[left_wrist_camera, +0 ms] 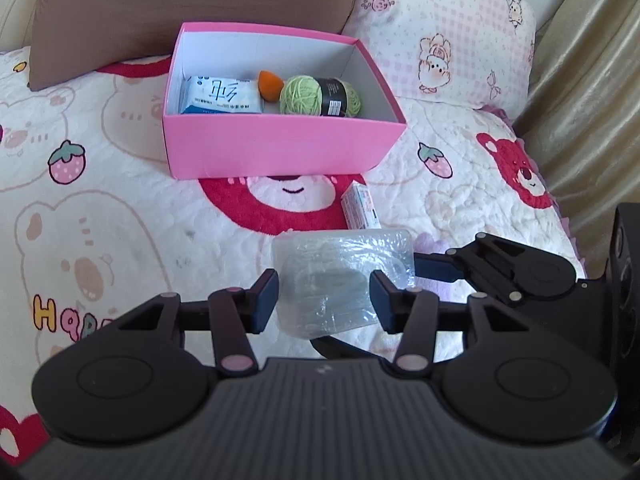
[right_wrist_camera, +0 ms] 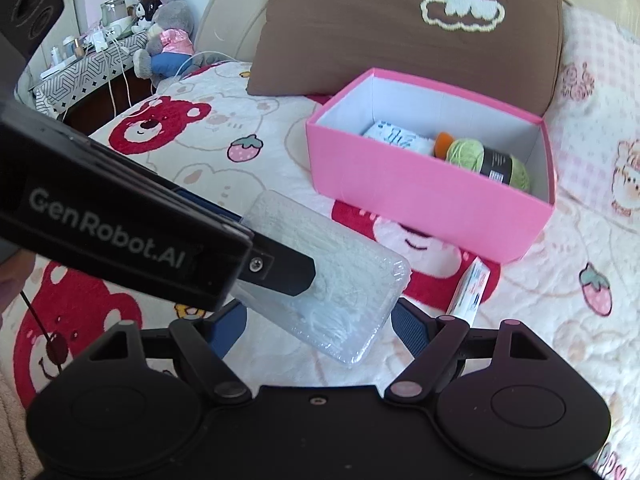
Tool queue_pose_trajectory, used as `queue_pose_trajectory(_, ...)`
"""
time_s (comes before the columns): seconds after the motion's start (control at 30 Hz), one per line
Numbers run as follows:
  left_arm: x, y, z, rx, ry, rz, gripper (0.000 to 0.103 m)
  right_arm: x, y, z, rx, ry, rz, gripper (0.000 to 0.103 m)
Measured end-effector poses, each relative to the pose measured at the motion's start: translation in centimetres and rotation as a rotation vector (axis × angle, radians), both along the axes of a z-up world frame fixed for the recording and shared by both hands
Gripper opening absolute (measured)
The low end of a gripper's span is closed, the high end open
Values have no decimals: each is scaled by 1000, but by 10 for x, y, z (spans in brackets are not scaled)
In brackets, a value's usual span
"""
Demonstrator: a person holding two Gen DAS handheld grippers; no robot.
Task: Organize objects
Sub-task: 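Lift the floss-pick case with the left tool and carry it over the pink box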
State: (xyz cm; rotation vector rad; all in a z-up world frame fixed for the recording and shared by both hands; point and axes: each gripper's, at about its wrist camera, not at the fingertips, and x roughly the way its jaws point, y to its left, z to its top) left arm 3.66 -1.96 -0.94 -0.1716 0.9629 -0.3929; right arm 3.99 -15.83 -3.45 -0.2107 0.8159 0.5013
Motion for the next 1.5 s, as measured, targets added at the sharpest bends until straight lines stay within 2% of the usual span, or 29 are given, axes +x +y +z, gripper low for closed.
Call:
queue_pose_trajectory(0.4,13,13,29,-38,-45,38,47,17,9,26,-48,-86,56,80)
queue_pose_trajectory(0.6,26,15,44,-86,-83,58,47,33,11,37,-81,-134,52,78)
queue_pose_trajectory(0.83,55,15,59,-90,-117,75,47,62,7,59,-63,-132,38,76)
queue_pose_trajectory(1.0,82,15,64,-73,-136,74,47,86,8,65,-107,-160,64,72)
queue_pose_trajectory(1.1,108,17,58,-76,-113,102,49,105,8,67,-107,-136,73,68)
queue_pose_trajectory(1.3,153,18,49,-82,-80,153,49,155,9,64,-107,-86,74,67)
queue_pose_trajectory(1.4,184,14,41,-56,-47,170,49,185,7,57,-91,-28,67,67)
queue_pose_trajectory(1.5,207,11,29,-27,-17,192,48,210,2,44,-33,47,53,67)
